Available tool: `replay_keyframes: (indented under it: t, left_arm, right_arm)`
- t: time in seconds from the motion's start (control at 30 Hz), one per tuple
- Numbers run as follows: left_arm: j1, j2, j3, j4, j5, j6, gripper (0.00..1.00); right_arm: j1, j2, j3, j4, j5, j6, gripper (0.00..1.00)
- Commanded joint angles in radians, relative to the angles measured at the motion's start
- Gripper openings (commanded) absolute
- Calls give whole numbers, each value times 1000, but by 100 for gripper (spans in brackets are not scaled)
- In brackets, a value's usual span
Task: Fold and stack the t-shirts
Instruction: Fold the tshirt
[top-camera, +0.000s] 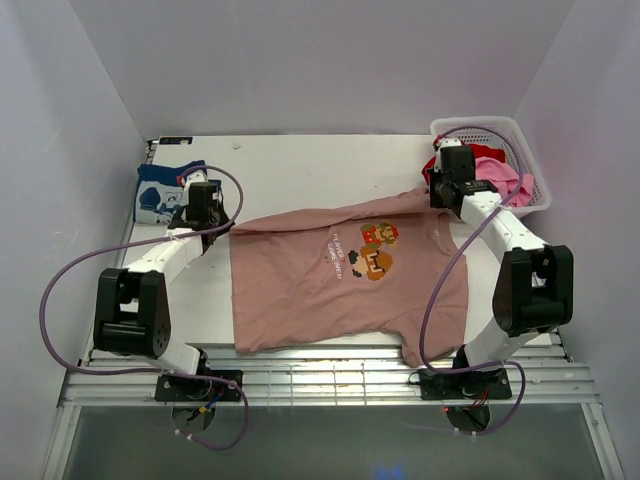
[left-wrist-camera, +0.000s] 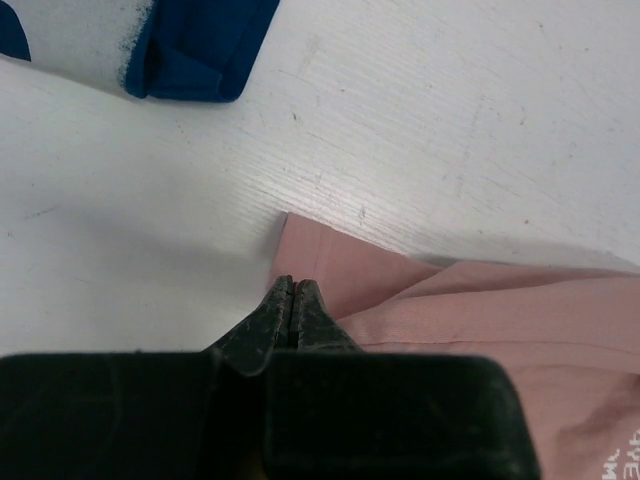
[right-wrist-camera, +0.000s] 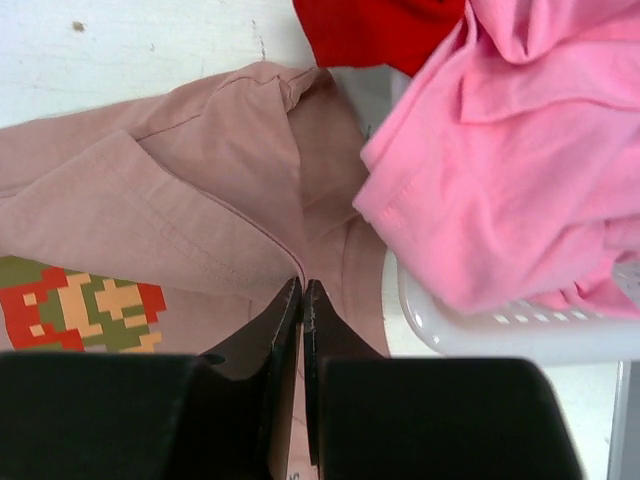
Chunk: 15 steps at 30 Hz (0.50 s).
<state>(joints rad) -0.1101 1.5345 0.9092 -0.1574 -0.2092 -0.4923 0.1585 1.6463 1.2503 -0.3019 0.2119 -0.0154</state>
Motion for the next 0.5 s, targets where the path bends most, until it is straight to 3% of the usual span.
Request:
replay_keyframes:
  t: [0.0,0.27,0.47]
  left_arm:
    - [-16,-85,-23,-13,-2,-25,0]
    - [-59,-151,-96,-51,-21,-43,0]
    - [-102,-82,-76,-143,-56,-52,0]
  right_arm:
    - [-2,-66,-26,-26,49,-14,8]
    - [-2,-138,-74,-55,110,-17,8]
    - [-2,-155,-72,-92,162,-23,8]
